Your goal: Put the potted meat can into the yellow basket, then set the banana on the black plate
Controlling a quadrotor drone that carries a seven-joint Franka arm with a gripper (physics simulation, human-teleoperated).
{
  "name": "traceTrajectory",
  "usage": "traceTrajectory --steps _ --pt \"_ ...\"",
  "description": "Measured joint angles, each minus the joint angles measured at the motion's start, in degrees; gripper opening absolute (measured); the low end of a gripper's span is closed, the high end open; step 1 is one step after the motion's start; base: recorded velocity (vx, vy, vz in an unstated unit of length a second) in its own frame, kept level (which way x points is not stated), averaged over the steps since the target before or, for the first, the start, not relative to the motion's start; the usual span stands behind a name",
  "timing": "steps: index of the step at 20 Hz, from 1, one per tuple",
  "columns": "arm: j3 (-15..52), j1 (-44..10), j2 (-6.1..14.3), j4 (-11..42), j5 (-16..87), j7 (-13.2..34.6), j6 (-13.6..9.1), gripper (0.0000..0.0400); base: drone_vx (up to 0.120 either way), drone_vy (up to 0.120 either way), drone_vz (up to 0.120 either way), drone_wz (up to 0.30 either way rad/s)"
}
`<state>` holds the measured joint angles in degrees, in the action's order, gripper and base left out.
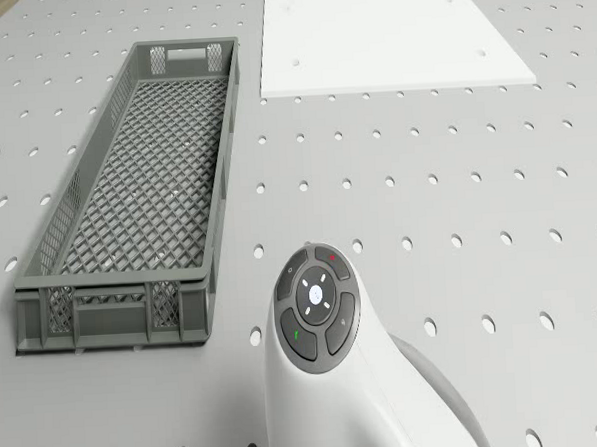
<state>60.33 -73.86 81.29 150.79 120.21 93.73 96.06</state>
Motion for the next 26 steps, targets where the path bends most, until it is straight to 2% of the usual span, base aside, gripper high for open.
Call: traceTrajectory --steps 4,13,15,19,26 --pt "0.77 0.32 -0.06 0.53 -0.47 -1.17 -0.72 0.019 0.0 0.0 0.01 0.0" --pt "5.05 1.55 -0.13 2.97 -4.05 -2.33 -3.72 0.019 0.0 0.0 0.12 0.0" --pt "5.53 1.66 -0.18 3.21 -4.44 -2.38 -4.06 0.019 0.0 0.1 0.12 0.0" --pt "6.05 1.81 -0.3 3.46 -4.86 -2.55 -4.48 0.019 -0.12 0.12 0.12 0.0" --pt "6.33 1.95 -0.52 3.62 -5.02 -2.64 -4.86 0.019 -0.12 0.12 0.0 0.0"
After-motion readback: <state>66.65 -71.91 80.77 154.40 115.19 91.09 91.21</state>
